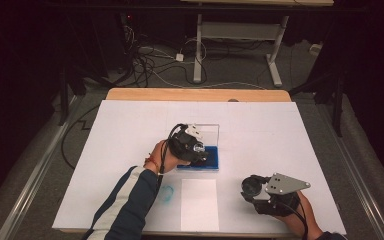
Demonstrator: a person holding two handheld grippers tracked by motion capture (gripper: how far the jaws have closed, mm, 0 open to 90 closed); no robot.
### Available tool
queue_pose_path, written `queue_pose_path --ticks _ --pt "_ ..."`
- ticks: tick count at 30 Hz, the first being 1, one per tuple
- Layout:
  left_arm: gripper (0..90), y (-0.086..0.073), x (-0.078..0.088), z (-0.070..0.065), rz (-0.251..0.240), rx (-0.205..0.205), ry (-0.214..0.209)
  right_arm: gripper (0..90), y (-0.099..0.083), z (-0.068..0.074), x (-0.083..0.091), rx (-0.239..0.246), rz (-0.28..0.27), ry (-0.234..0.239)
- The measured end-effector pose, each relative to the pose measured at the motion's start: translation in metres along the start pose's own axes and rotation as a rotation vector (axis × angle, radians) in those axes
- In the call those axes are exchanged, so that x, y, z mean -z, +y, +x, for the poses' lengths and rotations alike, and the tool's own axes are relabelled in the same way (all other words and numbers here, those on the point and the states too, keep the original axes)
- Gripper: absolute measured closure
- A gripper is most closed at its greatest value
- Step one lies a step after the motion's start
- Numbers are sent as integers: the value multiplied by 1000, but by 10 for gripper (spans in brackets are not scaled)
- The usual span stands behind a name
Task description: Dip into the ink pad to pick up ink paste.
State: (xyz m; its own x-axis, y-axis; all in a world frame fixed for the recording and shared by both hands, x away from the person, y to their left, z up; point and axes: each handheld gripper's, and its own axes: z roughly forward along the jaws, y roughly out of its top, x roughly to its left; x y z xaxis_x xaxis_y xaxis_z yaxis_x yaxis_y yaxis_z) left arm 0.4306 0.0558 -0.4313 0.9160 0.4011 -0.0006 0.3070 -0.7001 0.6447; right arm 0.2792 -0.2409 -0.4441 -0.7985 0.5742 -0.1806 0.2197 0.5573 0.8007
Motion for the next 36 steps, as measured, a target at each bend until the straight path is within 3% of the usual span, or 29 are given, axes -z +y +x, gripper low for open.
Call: queue_pose_path --ticks 25,36 --pt "539 4 4 1 32 -2 -1 381 0 -1 0 0 3 3" --pt "539 23 49 4 -24 -28 50 380 0 -1 1 -6 2 0"
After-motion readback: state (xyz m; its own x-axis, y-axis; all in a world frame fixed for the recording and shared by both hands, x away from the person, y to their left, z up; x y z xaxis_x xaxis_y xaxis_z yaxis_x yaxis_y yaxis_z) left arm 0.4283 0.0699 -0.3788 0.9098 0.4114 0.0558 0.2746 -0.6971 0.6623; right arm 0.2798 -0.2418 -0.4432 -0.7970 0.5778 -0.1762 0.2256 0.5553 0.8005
